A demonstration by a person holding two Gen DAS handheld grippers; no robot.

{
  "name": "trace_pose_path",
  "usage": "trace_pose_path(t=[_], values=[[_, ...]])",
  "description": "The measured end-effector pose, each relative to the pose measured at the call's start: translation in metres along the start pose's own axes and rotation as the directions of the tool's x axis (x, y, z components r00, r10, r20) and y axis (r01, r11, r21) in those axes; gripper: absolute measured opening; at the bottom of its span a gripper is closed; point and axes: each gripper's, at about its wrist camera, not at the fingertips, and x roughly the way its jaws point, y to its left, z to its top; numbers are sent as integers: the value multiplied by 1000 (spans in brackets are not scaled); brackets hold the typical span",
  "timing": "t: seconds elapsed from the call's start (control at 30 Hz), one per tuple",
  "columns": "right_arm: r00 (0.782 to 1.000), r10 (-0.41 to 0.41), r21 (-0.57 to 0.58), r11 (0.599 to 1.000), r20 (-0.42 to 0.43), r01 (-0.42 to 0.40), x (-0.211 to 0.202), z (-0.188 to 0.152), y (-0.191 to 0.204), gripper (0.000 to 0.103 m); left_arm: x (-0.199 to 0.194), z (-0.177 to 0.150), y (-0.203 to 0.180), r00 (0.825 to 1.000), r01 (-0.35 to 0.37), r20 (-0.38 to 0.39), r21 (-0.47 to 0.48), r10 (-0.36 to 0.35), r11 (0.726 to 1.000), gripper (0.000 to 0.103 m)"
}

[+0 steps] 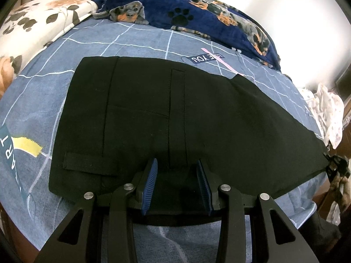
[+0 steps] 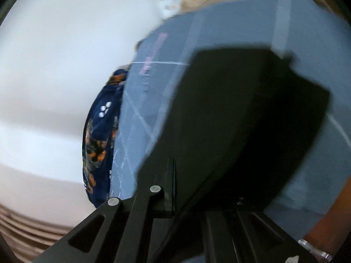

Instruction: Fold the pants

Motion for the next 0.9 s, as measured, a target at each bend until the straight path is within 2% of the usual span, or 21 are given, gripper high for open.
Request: trace_pose_path(t=[0.17,0.23,0.3,0.43,0.5,0.6,0.73,0.9], values=[[997,80,66,995,5,-80,-8,1,-15,2,0,0,-1,1000,-3,3,-1,3,1000,39],[992,124,133,983,3,-124,-12,2,-24,9,0,0,0,1000,-2,2,0,2,1000,39],[991,132,147,980,3,-131,-16,0,-30,16,0,0,0,1000,-1,1,-1,1,1000,39],[984,173,216,960,37,-177,-32,-8,-48,17,0,0,0,1000,-3,0,0,3,1000,39],[985,163,208,963,55,-171,-41,-9,-53,15,0,0,0,1000,-2,0,1,2,1000,39],[995,89,142,985,51,-96,-47,-7,-49,5,0,0,0,1000,-3,0,0,3,1000,39],[998,43,82,996,50,-47,-52,-6,-41,4,0,0,0,1000,-1,1,-1,1,1000,39],[998,35,85,996,59,-40,-57,-8,-45,3,1,0,0,1000,0,1,6,0,1000,39]])
